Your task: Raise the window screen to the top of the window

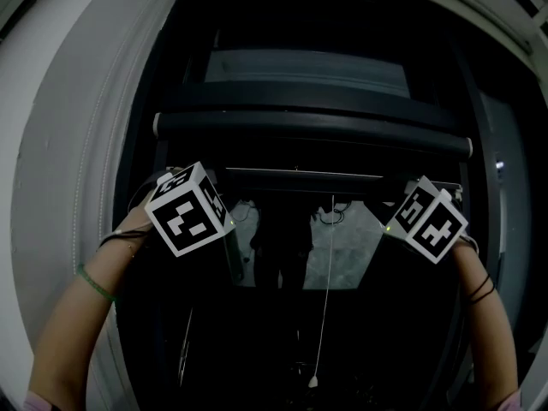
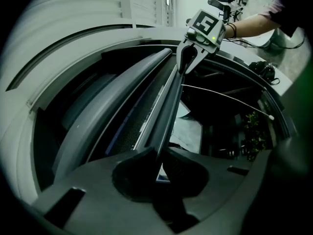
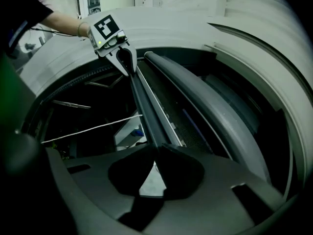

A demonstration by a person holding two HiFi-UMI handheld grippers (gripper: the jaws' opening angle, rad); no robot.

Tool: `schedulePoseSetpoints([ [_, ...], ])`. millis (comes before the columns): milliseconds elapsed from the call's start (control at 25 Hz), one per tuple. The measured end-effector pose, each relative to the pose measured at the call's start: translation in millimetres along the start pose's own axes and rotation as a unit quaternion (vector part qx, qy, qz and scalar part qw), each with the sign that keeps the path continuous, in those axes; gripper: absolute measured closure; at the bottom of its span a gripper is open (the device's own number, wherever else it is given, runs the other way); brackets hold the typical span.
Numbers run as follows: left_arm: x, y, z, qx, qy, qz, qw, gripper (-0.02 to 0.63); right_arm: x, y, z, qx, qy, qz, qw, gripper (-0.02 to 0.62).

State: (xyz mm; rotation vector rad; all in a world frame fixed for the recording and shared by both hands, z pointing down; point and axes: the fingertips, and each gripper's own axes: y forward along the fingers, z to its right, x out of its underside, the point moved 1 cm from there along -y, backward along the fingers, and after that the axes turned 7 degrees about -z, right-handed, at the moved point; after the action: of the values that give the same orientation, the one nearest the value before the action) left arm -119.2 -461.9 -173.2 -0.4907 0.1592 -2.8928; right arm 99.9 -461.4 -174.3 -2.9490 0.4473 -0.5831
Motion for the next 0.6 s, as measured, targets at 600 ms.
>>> schedulePoseSetpoints([
  [600,-22.5,4.1,-63.2,-0.058,-0.063,0.026,0.9959,0.546,-24.5,7.9,58.1,0.055,0.033,0.005,0.998,0.535],
])
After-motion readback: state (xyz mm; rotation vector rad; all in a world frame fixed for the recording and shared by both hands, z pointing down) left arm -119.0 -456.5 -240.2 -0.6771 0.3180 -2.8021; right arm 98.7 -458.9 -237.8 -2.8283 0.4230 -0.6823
